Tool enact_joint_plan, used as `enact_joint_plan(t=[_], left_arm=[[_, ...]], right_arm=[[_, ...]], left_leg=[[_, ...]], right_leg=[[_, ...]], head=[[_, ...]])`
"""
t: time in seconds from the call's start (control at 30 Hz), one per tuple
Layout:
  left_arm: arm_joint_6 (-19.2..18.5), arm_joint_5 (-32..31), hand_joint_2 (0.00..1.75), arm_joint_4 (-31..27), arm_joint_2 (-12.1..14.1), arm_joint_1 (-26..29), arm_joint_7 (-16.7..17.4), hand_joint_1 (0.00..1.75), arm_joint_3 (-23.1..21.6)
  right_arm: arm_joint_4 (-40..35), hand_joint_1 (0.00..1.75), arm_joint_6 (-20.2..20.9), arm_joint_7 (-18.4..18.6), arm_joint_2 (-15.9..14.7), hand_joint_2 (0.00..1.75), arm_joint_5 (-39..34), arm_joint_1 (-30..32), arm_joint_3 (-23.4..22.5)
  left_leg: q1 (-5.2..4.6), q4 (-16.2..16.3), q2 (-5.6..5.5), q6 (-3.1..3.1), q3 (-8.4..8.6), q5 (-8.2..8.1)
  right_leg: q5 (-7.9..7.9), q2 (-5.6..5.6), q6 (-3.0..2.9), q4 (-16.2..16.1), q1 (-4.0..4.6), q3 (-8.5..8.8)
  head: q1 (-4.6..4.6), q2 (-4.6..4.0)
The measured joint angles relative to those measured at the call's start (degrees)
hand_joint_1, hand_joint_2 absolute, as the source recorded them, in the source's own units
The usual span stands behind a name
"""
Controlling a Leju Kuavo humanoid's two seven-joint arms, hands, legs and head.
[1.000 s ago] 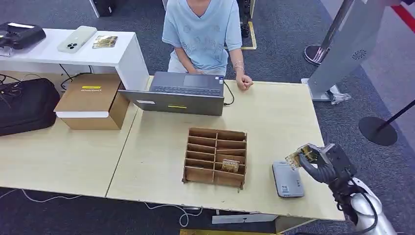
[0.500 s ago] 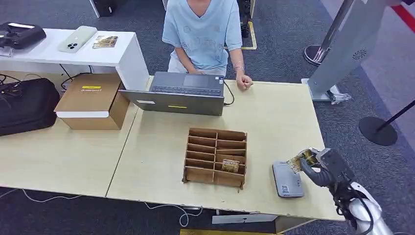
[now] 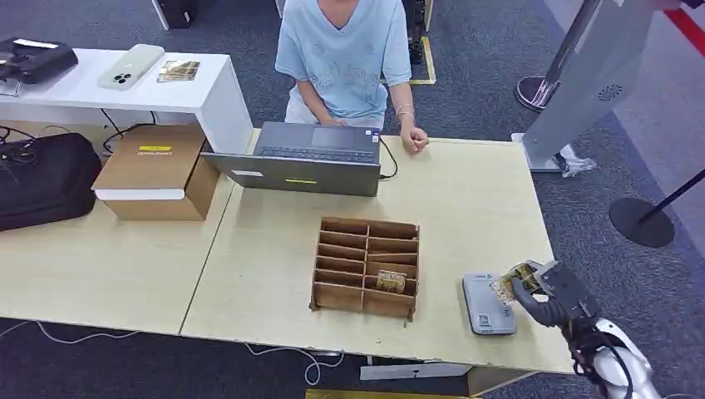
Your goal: Pass the card to the sensor for recognition and then transmit it.
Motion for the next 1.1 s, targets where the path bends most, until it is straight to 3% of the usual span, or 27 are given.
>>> enact_joint_plan(t=[1.1], left_arm=[[-1.38, 0.87, 0.00, 0.02, 0.07, -0.30, 2.06, 0.00, 0.00]], right_arm=[[8.57, 1.75, -0.52, 1.22, 4.33, 1.75, 3.56, -6.76, 3.41]], left_leg=[[0.00, -0.01, -0.01, 0.00, -0.01, 0.00]], right_leg=[[0.00, -0.01, 0.00, 0.01, 0.00, 0.00]], head=[[0.02, 0.00]])
